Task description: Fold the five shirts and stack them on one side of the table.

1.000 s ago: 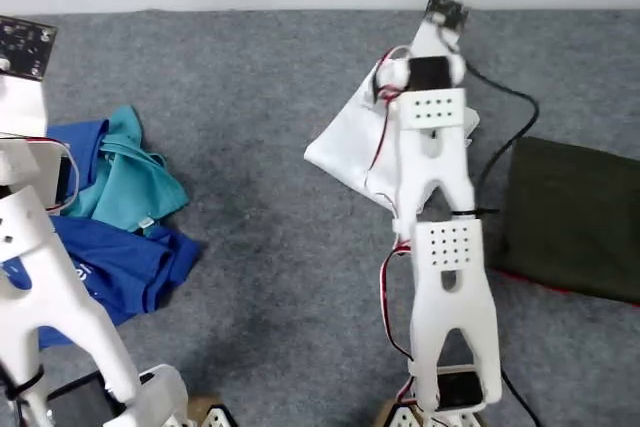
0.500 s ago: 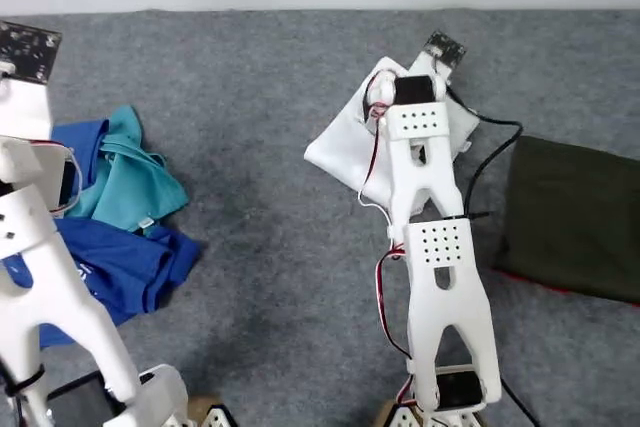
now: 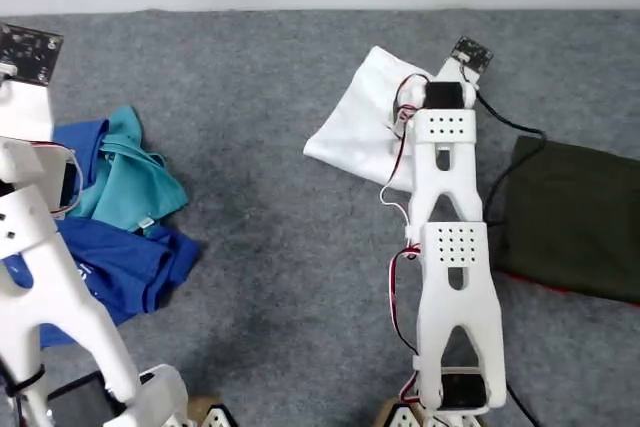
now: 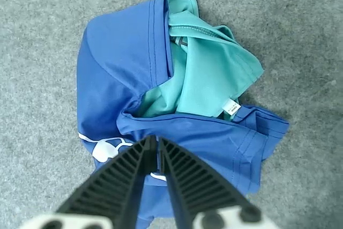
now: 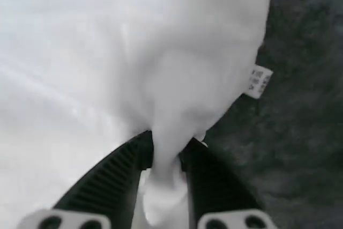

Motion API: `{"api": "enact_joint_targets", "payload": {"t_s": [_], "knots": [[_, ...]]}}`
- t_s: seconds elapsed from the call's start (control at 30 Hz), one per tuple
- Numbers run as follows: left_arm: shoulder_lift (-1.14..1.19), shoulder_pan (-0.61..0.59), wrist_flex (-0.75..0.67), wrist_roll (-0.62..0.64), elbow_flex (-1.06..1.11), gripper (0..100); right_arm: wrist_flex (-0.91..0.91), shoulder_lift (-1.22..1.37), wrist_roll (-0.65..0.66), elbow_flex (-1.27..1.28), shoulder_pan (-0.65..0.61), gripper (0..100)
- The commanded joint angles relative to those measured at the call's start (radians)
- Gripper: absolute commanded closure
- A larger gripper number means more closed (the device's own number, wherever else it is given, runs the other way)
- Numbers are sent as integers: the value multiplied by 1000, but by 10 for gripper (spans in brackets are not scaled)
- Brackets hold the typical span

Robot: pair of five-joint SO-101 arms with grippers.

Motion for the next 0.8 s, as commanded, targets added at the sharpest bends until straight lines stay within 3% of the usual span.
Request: {"api": "enact_joint_targets", "payload": {"t_s": [0.0,0.2,0.47,0.77], "knots": [[-35,-8,17,-3,-5,985,59,-54,133,-63,13,989],[-35,-8,17,-3,-5,985,174,-203,276,-51,53,990],[-35,-8,17,-5,-8,985,176,-351,364,-17,130,991],[-35,-3,11,-6,-8,985,171,-785,384,580,128,991]]}}
